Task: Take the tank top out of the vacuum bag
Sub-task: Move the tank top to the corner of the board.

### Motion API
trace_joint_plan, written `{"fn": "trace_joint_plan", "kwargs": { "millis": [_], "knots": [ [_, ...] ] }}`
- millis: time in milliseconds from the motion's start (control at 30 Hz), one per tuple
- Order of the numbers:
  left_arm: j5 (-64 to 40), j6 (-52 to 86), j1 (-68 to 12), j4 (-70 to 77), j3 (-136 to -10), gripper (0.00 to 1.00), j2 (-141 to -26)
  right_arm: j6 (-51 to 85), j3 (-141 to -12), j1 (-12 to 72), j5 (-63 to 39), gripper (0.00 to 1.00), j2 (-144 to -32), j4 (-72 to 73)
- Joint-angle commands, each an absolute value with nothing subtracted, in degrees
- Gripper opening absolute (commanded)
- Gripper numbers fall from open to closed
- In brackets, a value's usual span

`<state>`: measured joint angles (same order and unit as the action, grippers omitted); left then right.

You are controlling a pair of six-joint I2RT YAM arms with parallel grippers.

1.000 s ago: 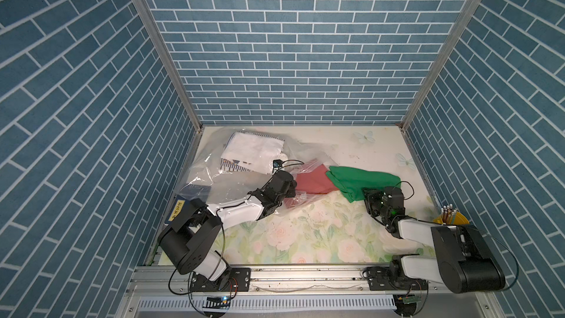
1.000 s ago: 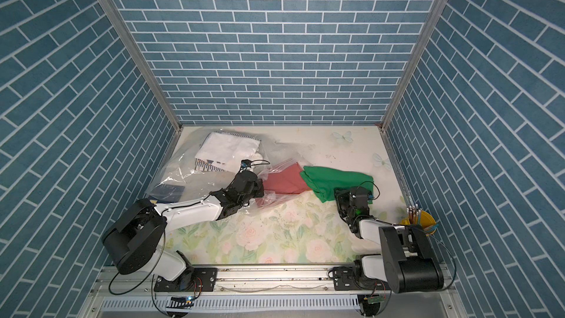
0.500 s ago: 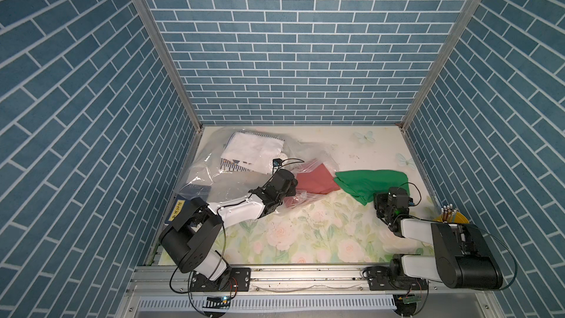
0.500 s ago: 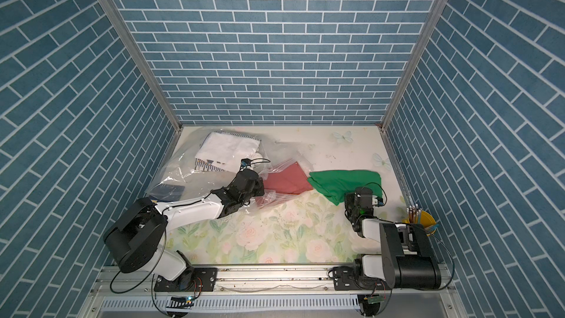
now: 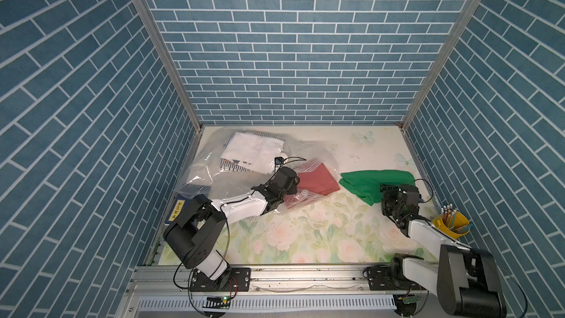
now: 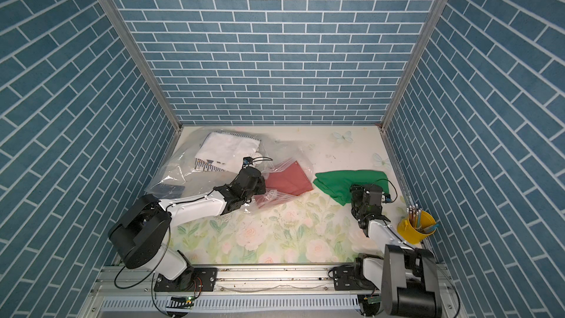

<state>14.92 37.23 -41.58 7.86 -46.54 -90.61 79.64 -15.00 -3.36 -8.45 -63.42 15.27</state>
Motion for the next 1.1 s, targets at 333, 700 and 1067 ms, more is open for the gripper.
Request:
{"fn": "trace_joint_plan", "kwargs": {
  "millis": [333,700,1067],
  "knots": [
    [15.7,37.8,-41.0,9.5,-44.9,0.03,-91.0,71.3,-20.3,-3.9,-19.3,0.62,-81.9,14.4],
    [20.3,34.7,-40.9,6.3,-46.2,0.03,-90.3,64.4,-33.2,-3.9,-11.3,0.00,-91.2,6.2],
    [21.5,32.3,-40.4,4.2,-50.0,0.03,-93.8,53.9,-54.3,-3.8,-12.0,0.00,-108.1,1.5]
  ]
}}
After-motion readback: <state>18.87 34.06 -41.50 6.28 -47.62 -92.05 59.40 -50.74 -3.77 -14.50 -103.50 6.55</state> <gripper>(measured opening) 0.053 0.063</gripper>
